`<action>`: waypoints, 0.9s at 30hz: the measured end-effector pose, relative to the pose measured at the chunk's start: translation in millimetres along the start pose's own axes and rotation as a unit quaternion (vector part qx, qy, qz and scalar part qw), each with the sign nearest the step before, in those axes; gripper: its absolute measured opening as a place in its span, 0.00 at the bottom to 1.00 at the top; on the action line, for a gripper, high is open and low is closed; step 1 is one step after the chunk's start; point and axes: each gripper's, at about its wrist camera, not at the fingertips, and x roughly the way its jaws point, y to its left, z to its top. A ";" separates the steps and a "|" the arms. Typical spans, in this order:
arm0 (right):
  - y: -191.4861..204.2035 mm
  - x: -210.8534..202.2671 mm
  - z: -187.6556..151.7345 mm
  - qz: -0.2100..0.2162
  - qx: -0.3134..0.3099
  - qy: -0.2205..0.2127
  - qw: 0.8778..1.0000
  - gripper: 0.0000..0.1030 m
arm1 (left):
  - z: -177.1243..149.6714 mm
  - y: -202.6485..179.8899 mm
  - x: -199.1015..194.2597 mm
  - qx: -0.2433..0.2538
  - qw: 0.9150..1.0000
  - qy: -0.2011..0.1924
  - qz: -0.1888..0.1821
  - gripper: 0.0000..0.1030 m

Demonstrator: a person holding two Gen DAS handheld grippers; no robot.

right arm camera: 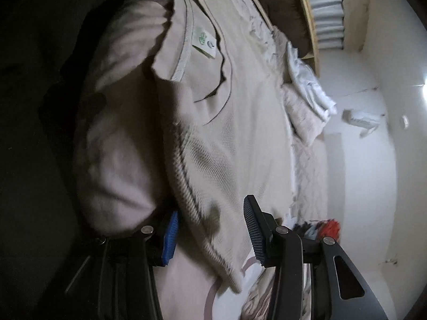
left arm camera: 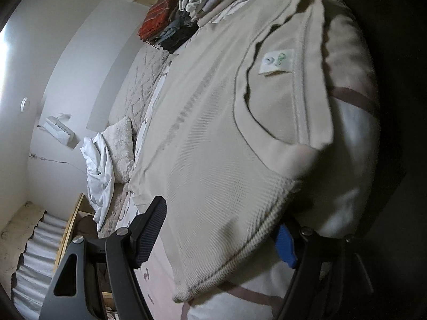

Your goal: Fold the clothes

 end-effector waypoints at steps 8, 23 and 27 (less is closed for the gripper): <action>-24.4 11.3 27.1 0.001 0.066 0.057 0.996 0.43 | -14.0 23.5 24.8 -0.019 0.997 0.077 0.008 0.22; -143.6 5.1 33.6 -0.070 0.158 0.078 0.982 0.05 | -0.5 146.0 -2.0 -0.293 0.951 0.074 0.071 0.04; -183.8 -14.8 40.3 -0.152 0.176 0.063 0.970 0.05 | 7.3 173.4 -15.6 -0.332 0.932 0.047 0.139 0.04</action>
